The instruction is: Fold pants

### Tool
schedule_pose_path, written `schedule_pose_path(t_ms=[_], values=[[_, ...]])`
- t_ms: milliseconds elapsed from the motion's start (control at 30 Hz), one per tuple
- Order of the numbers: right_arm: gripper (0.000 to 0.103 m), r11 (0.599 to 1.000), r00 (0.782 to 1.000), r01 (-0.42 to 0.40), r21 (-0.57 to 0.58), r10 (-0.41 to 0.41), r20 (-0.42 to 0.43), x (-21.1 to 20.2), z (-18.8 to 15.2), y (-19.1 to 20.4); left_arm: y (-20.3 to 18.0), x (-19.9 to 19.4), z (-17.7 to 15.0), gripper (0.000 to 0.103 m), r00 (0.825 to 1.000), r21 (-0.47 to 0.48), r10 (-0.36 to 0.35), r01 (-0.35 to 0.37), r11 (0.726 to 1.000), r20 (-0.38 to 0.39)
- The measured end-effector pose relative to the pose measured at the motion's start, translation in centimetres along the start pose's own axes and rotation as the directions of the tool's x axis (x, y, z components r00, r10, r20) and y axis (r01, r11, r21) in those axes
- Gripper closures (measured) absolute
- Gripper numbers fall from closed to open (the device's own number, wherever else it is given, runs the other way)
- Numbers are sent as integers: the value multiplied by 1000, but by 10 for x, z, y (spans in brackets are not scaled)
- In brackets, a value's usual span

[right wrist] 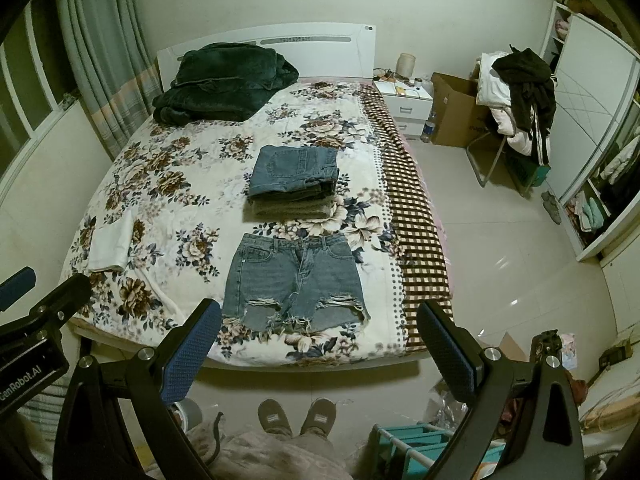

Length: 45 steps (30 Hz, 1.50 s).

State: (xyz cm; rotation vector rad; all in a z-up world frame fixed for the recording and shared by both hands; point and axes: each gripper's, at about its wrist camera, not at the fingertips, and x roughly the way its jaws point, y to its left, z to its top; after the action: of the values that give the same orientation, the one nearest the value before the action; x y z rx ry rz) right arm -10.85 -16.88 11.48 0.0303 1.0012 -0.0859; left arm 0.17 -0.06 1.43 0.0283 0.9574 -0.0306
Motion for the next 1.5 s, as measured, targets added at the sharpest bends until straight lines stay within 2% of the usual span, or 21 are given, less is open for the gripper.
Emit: schedule_pose_path(t_ms=[167,333,500,633,767,933,1100,1267,1400,1500], values=[[3,1000,1000,6,8,-6,-4,3,-1,-4,-1,1,-1,10,1000,4,2,-2,1000,1],[3,999,1000,18,41,-17,-19,26,2,-10,-6,13,9,10,998,45,44,-46,998,37],[3,994,998,54,96,-53,-21,72,14,-22,-7,52,22,10,996,72,70,-73,995,50],[3,991,997,57,125,-51,-53,119,27,-42,-13,103,29,10,996,67,90,-91,994,17],[3,991,992,54,126,-39,-121,185,43,-63,-28,161,36,10,993,57,110,-107,993,-51],[3,996,974,24,85,-4,-224,292,65,-92,-55,231,43,10,983,-2,124,-125,992,-135],[3,999,957,-41,25,46,-286,408,96,-122,-94,312,51,10,958,-78,154,-178,981,-241],[3,989,934,-135,-66,105,-343,524,132,-140,-127,381,53,10,934,-129,167,-217,968,-315],[4,971,901,-217,-103,158,-405,616,140,-149,-153,448,38,10,912,-155,175,-246,957,-371],[10,955,866,-282,-94,211,-454,681,132,-155,-170,491,19,10,893,-175,154,-247,953,-423]])
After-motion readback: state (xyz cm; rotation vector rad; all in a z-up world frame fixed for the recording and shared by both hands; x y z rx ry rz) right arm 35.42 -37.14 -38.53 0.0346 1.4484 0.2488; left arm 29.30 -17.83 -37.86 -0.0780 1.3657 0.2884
